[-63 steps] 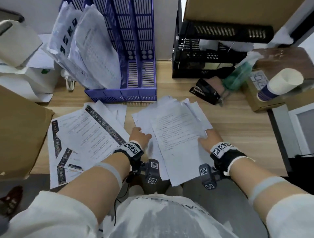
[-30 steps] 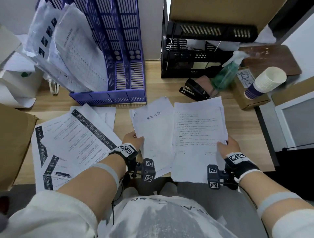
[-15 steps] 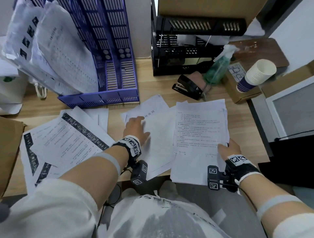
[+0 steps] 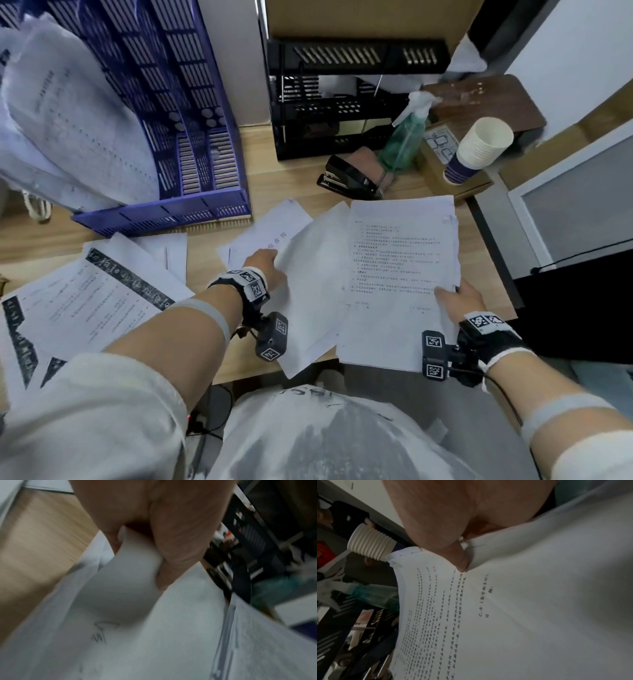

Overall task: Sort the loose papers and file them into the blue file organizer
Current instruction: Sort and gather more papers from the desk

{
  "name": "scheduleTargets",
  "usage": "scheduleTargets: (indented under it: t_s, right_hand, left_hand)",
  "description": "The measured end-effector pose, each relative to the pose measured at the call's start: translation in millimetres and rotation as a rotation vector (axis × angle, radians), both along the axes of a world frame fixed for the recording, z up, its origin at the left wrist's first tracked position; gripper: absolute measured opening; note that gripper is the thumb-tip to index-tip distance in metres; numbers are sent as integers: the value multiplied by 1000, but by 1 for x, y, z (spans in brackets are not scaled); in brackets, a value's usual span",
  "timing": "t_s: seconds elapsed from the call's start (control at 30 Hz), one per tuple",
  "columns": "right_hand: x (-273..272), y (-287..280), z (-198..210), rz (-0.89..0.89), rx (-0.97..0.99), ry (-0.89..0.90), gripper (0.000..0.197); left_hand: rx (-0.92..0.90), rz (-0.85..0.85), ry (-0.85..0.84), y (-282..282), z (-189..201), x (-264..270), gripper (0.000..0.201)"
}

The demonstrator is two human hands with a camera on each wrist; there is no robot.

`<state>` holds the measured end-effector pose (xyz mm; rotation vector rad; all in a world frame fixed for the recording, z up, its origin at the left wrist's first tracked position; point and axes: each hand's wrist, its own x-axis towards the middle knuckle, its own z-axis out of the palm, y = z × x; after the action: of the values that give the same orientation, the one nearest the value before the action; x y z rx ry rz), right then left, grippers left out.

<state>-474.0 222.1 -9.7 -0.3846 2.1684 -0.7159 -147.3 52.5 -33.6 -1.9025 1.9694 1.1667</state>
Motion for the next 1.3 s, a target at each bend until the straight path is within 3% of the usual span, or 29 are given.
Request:
scheduleTargets:
  t_s: [0.07,0.17,0.27,0.37,0.47,0.5,0.57,0.67,0.8,0.9,1.07,1.17,1.3]
  right_hand:
    - [-3,-3,-4,-34,-7,-5,34]
    - [-3,-12,-8,-54,-13,-16,37]
    - [7,-25,-2,-45,-13,-27,36]
    - [20,-35,-1,-31,-34,-22,36]
    - [33,-39,-5,-9,-47,-46,37]
    - [38,-38,-6,-1,-50,-61,37]
    - [44,-35,-8,9,-29,-97,38]
    - [46,-30,-9,18,16,-111,36]
    - [44,-25,-12,30,45,-92,37]
    - [45,-23,-14,22,31,-98,36]
    - [56,-24,0,25,-29,-85,35]
    - [62,-30,19,112,-50,-40,34]
    - [68,-53,34,283,-23,0,32]
  left_hand:
    - [-44,98,149,0,16,9,5]
    - [-311,208,287,-6,50,24,20]
    - [-560,125,388,-13,81,38,22]
    - [-573,82,401,-18,87,55,14]
    - [-524,-55,285,-12,71,71,41]
    - [-528,-127,226,-6,66,76,42]
    - [-547,-287,190,11,59,84,25]
    - [-472,-463,119,34,45,96,50]
    - [-374,-551,-68,47,34,107,56]
    - [-389,-389,-43,51,30,110,53]
    - [-370,160,92,48,24,118,62]
    - [-363,266,188,45,32,122,60]
    - [-491,357,244,38,46,137,61]
